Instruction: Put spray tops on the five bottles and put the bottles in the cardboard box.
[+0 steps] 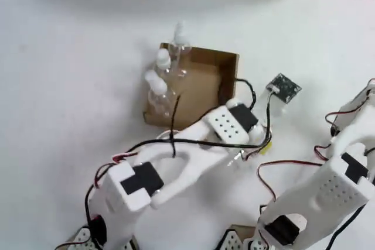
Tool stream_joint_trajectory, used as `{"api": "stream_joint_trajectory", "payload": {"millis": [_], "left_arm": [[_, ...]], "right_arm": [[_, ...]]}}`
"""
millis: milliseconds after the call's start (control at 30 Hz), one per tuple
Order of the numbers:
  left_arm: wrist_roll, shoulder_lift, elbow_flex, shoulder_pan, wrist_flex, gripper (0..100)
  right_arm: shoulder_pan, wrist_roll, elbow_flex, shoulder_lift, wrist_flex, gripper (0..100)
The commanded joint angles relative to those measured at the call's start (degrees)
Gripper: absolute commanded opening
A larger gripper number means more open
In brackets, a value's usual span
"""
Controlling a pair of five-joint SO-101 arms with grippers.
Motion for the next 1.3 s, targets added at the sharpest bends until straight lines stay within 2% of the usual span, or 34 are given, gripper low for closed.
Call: {"api": "stream_joint_trajectory", "payload": {"millis": [0, 67, 267, 533, 700, 833, 1033, 1267], "left_arm": [[3.8, -4.7, 4.9, 0.5, -12.4, 2], [5.2, -4.7, 6.8, 0.4, -14.7, 4], [9.3, -5.1, 8.2, 0.4, -15.2, 20], [9.0, -11.7, 7.1, -0.3, -7.1, 22], [9.4, -17.3, 7.8, -0.3, -0.3, 32], [9.0, -22.9, 11.2, -0.9, 1.6, 36], [0.5, -36.8, 21.5, -3.6, 1.8, 36], [-7.9, -60.6, 38.9, -10.0, 1.8, 36]], "right_arm": [[-0.7, 0.4, -9.2, -0.6, 8.7, 28.7], [-0.7, 0.4, -10.9, -1.0, 11.1, 27.2], [-0.4, 0.4, -9.8, -2.8, 11.3, 24.5], [-1.8, 0.4, 1.5, -12.8, 11.1, 23.9], [-1.5, 0.4, 5.5, -15.2, 8.2, 23.8], [-1.2, 0.4, 7.1, -13.5, 5.6, 23.7], [-1.1, 0.1, 6.9, -9.7, 1.9, 23.7], [-0.7, -0.3, 6.9, -7.5, -2.2, 23.7]]}}
